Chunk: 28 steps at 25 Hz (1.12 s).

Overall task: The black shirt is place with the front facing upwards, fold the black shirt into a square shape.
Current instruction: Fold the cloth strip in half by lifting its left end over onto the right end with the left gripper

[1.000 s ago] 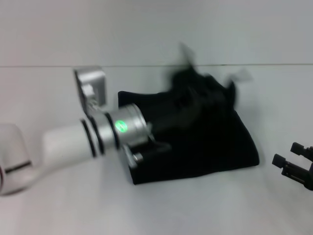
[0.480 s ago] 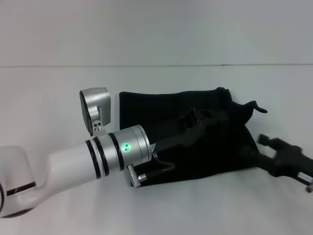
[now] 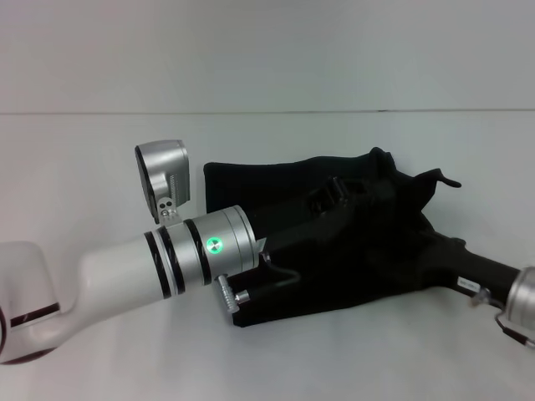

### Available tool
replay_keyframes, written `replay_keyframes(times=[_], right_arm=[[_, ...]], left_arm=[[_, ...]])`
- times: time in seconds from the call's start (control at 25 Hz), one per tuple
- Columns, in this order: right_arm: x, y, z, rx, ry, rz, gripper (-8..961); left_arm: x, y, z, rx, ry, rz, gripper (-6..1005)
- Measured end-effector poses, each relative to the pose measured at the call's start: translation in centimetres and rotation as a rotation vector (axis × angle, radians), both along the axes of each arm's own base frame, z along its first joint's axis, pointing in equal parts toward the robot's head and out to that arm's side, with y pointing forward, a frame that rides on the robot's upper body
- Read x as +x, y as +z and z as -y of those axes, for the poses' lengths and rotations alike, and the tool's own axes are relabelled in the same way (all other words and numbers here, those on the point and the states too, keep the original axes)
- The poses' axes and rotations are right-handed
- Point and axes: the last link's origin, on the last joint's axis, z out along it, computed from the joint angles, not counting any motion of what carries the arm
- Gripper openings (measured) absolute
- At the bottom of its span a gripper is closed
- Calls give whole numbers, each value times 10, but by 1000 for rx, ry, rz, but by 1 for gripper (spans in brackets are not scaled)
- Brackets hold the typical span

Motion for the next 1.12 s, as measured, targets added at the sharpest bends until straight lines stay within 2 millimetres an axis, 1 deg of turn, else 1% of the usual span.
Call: replay_keyframes(times=[0.16,0.36,0.56,0.6,0.68,0.88,1.12], right_arm=[[-5,-1,-16,25,-17,34,827],[-15,4,-34,79,-28,22,825],[-26,8,-50,109,-15,30,823],[-29,8,-55,116,-16,47,823],[-29,8,-58,118,-18,57,822],[-29,9,-66,134,-38,98,821],[-27,9,-69,142,-55,121,819]], left_arm=[[0,1,1,-1,-4,8,5],[0,2,3,-4,-17,11,5],[-1,-2,5,2,-30,-10,5],[-2,-3,5,4,-29,-17,5],[-2,-4,6,6,-30,-23,5],[-5,-15,8,23,-23,-76,5],[-6,-23,8,40,-23,-121,5]])
